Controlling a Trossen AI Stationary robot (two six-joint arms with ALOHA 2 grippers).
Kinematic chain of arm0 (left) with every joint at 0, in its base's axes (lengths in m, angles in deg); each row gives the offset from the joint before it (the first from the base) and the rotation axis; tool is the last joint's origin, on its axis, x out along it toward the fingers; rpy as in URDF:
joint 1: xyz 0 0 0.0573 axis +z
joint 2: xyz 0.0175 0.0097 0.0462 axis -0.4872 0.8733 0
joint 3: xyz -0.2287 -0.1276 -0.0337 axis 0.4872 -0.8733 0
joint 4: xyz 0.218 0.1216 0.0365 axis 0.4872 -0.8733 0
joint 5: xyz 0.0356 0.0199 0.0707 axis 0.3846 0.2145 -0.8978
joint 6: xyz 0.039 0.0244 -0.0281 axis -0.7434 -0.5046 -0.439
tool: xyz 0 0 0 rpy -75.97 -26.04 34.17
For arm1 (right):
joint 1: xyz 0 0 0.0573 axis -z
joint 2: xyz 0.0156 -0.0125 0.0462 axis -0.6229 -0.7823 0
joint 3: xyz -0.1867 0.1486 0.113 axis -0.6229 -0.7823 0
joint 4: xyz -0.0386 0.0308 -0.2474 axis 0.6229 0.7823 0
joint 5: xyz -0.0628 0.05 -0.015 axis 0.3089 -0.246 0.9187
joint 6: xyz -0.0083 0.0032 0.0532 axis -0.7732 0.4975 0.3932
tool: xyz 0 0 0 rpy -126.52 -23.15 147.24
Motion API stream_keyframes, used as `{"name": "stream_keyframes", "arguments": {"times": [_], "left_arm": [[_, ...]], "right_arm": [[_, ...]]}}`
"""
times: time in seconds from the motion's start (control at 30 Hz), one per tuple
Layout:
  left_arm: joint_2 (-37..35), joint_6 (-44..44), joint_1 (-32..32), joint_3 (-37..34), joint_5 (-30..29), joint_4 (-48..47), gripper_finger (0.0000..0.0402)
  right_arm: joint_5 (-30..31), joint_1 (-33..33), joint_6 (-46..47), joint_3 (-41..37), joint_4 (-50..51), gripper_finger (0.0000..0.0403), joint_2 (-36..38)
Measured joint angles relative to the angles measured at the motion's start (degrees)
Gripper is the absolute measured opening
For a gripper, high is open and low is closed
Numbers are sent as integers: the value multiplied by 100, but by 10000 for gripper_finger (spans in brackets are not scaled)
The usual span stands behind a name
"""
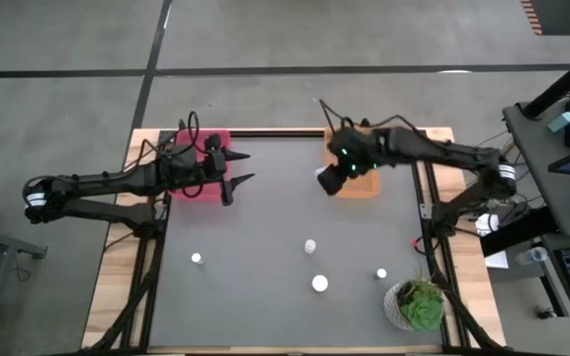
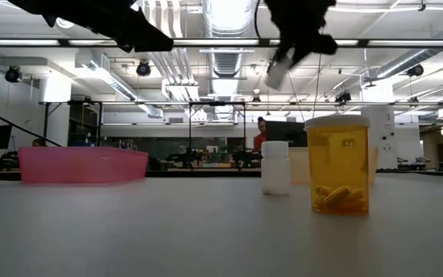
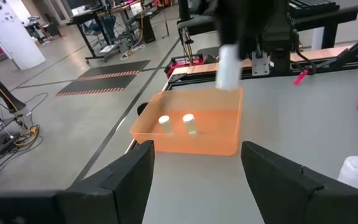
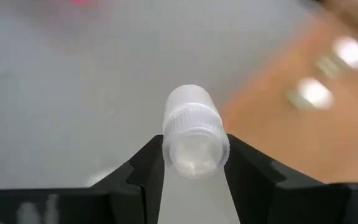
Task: Pick and place medicine bottles into bin by pill shape (circle, oval)
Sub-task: Put the right white tablet bottle into the orange bin
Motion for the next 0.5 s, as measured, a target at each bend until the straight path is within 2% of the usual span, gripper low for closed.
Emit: {"name": "stream_keyframes", "arguments": {"times": [0.1, 0.2, 0.5], "left_arm": [[-1, -2, 0, 0, 0, 9, 226], [-2, -2, 0, 0, 2, 7, 226], [-2, -21, 0, 0, 0, 9, 226]], "right_arm": [[-19, 690, -276, 183, 1092, 137, -391], [-10, 1340, -627, 256, 1730, 137, -709], [-61, 2654, -1458, 267, 1761, 137, -1204]]}}
